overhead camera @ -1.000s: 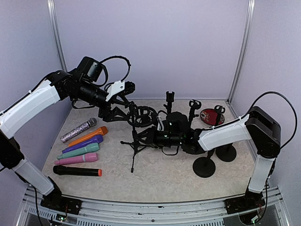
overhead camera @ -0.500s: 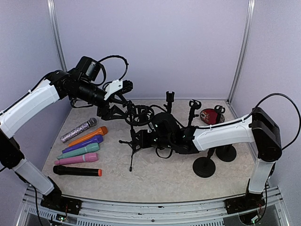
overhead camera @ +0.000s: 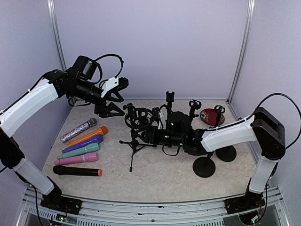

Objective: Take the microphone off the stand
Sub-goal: Unscrew the knob on the stand of the microphone stand.

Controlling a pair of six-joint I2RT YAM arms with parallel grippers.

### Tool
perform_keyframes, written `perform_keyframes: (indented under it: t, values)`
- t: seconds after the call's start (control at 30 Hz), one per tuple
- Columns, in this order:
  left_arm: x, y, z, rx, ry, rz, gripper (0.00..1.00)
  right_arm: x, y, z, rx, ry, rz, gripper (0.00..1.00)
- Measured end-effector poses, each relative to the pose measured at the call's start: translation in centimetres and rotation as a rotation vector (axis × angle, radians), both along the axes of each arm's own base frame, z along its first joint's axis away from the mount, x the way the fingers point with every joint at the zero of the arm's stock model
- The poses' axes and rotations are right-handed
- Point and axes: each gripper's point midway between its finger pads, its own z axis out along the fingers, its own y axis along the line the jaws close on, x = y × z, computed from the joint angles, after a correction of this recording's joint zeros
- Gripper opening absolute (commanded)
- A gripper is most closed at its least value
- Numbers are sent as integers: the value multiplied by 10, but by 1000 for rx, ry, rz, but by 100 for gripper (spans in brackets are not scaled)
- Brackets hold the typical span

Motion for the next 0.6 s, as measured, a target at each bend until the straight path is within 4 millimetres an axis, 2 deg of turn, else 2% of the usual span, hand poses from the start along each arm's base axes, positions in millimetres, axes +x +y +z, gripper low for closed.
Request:
perform_keyframes:
  t: [0.17, 0.4, 0.6]
  values:
    - [-1, -1, 1, -5, 4, -6, 68, 1, 3, 10, 107, 86, 39, 41]
    - [-1, -1, 1, -6, 4, -7, 67, -4, 14, -10, 109, 186, 80, 36]
    - [-1, -1, 0, -6, 5, -7, 67, -5, 15, -12, 116, 214, 82, 31]
